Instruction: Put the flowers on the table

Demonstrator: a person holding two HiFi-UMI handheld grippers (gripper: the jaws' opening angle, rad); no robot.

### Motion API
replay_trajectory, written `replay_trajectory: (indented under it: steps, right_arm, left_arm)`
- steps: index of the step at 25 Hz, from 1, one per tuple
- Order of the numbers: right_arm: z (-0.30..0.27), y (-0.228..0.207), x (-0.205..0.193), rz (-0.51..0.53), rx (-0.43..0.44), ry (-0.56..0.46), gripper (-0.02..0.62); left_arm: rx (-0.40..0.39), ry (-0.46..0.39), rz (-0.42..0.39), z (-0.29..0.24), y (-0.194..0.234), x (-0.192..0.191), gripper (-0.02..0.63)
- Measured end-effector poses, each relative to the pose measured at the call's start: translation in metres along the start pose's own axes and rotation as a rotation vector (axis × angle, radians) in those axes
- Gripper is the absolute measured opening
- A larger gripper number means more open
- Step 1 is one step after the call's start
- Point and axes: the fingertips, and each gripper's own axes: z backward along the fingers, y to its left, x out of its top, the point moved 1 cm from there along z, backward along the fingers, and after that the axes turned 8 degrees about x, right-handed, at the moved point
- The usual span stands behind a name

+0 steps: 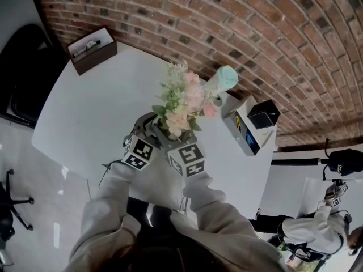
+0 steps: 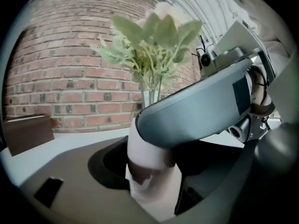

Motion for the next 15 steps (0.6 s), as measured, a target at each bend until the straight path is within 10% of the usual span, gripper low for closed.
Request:
replay_trajectory:
  steps: [15]
  right_arm:
    - [0.006,-0.002,0.006,-0.100,-0.014,-0.077,0.230]
  left_arm:
    - [0.122,0.010,0.071,0.023,0.012,-0.001,0.307]
